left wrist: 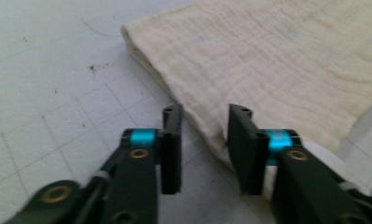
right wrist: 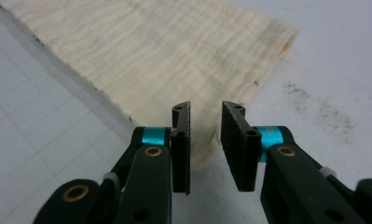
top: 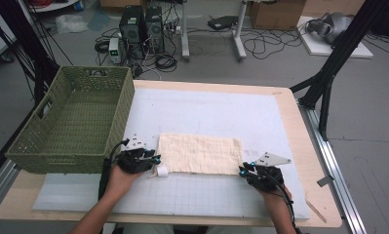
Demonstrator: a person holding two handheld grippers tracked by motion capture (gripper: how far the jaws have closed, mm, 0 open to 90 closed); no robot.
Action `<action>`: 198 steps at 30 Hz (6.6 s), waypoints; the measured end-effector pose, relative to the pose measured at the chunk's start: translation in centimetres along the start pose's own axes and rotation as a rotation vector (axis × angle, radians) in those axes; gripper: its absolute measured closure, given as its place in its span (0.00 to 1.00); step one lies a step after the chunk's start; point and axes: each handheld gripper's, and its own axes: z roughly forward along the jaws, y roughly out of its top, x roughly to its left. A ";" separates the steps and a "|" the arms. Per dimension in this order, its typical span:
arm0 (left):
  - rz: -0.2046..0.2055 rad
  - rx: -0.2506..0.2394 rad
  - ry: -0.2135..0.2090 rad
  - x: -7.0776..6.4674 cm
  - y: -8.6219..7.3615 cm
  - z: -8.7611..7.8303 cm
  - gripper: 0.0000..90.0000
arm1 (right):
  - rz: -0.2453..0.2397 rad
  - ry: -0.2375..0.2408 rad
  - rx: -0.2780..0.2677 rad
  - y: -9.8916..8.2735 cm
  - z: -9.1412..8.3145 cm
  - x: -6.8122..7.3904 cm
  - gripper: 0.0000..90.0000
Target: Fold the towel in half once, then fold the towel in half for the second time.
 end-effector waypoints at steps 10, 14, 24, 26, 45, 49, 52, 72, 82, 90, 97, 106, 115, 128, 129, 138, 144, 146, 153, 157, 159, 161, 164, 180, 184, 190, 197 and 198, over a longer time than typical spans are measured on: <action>-0.019 -0.194 -0.090 0.4 0.7 -1.5 0.46 | -0.015 -0.099 -0.124 0.6 -2.3 -0.9 0.47; -0.021 -0.233 -0.101 0.2 1.0 -2.0 0.40 | 0.004 -0.129 -0.158 0.6 -3.0 -1.5 0.40; -0.009 -0.284 -0.096 -0.6 1.4 -2.8 0.21 | 0.049 -0.163 -0.192 0.4 -3.5 -2.4 0.17; 0.003 -0.282 -0.091 -0.7 1.3 -3.0 0.21 | 0.050 -0.160 -0.193 0.5 -3.4 -2.5 0.15; -0.009 -0.274 -0.072 -0.4 1.5 -2.8 0.22 | 0.052 -0.176 -0.174 0.1 -3.7 -2.6 0.13; -0.012 -0.268 -0.069 -0.3 1.5 -2.6 0.23 | 0.047 -0.178 -0.181 0.2 -3.7 -2.6 0.13; -0.013 -0.266 -0.064 -0.3 1.5 -2.7 0.23 | 0.044 -0.175 -0.171 0.2 -3.6 -2.6 0.13; -0.055 -0.256 -0.060 0.7 2.7 -2.2 0.20 | 0.036 -0.156 -0.154 0.5 -2.7 -2.6 0.13; -0.069 -0.224 -0.033 1.8 4.6 -0.6 0.27 | 0.025 -0.133 -0.148 0.9 -2.1 -2.4 0.13; -0.058 -0.172 -0.002 2.4 5.7 1.4 0.39 | 0.026 -0.127 -0.146 0.9 -2.1 -2.4 0.13; -0.070 -0.098 0.003 3.2 6.2 3.7 0.50 | 0.026 -0.121 -0.145 0.9 -2.0 -2.4 0.13; -0.066 0.017 0.022 4.2 5.1 5.5 0.53 | 0.030 -0.114 -0.136 0.7 -1.9 -2.5 0.14; 0.003 0.069 0.016 3.9 4.9 5.8 0.69 | 0.030 -0.107 -0.131 0.7 -1.7 -2.5 0.13; 0.067 0.067 0.007 3.2 4.7 5.6 0.93 | 0.033 -0.104 -0.123 0.8 -1.5 -2.6 0.14; 0.061 0.062 0.009 3.3 4.7 5.6 0.93 | 0.033 -0.104 -0.128 0.9 -1.4 -2.6 0.14; 0.020 -0.011 -0.014 3.6 5.0 4.5 0.93 | 0.059 -0.079 -0.089 2.5 0.4 -3.6 0.13; 0.014 -0.025 -0.022 3.4 5.1 4.3 0.93 | 0.081 -0.065 -0.062 4.1 2.2 -4.8 0.13; 0.017 -0.021 -0.025 3.4 5.1 4.3 0.93 | 0.070 -0.062 -0.044 4.9 3.0 -5.1 0.14; 0.017 -0.019 -0.024 3.3 5.1 4.2 0.93 | 0.041 -0.019 0.014 7.1 5.9 -5.9 0.43; 0.011 -0.019 -0.028 3.3 5.1 4.2 0.93 | 0.019 0.003 0.061 7.3 7.5 -6.1 0.50; 0.006 -0.020 -0.024 3.3 5.1 4.2 0.93 | 0.015 0.007 0.069 7.3 7.9 -6.0 0.53; 0.007 -0.010 -0.022 3.4 5.1 4.2 0.93 | 0.018 0.004 0.088 7.2 8.2 -6.1 0.56; -0.003 -0.014 -0.023 3.3 5.0 4.3 0.93 | 0.043 0.015 0.112 6.8 8.6 -6.4 0.61; 0.000 -0.076 0.015 3.1 5.3 3.8 0.93 | -0.030 -0.008 0.051 7.4 7.9 -5.6 0.94; 0.013 -0.097 -0.001 3.1 5.4 3.3 0.93 | -0.070 -0.020 0.030 7.7 7.3 -5.2 0.94; 0.007 -0.141 -0.017 2.8 5.1 2.7 0.93 | -0.068 -0.018 -0.010 7.3 6.5 -5.1 0.94; 0.012 -0.149 -0.026 2.5 4.4 2.1 0.93 | -0.087 -0.011 -0.027 7.2 6.0 -4.5 0.93; 0.014 -0.150 -0.029 2.4 4.3 2.1 0.93 | -0.091 -0.012 -0.033 7.1 6.0 -4.5 0.93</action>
